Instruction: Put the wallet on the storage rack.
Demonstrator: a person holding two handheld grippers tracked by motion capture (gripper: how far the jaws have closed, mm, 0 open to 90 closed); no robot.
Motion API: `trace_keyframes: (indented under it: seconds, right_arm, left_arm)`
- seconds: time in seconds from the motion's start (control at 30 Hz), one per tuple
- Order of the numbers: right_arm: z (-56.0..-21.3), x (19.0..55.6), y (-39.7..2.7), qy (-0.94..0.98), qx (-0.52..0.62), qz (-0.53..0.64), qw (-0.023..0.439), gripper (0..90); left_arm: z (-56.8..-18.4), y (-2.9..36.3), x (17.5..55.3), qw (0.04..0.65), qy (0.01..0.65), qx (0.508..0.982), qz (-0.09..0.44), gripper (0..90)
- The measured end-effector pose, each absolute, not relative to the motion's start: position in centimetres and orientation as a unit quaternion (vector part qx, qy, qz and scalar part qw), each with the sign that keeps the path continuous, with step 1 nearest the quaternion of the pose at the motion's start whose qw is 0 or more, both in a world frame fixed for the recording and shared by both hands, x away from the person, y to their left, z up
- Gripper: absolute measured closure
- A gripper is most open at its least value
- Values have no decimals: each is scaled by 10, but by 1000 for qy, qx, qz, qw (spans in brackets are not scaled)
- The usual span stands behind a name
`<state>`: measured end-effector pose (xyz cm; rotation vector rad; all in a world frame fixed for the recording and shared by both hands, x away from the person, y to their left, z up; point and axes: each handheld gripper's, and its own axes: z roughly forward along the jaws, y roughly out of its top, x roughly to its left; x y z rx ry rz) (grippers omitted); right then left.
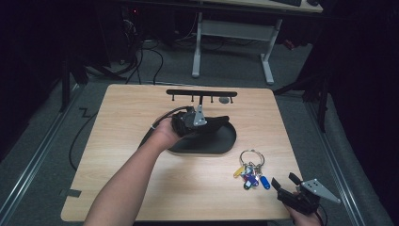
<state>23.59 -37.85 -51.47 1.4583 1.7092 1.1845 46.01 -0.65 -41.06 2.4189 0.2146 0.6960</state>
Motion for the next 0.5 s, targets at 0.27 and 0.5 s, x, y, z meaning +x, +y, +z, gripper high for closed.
trace_keyframes:
  seconds: [0.27,0.5]
  right_arm:
    - [-517,237,-376,645,549,443,294,218]
    - [-518,236,-375,645,551,439,296,218]
  left_arm:
    - [-416,-2,473,308,78,911,261,770]
    - [-424,7,480,285,73,918,267,766]
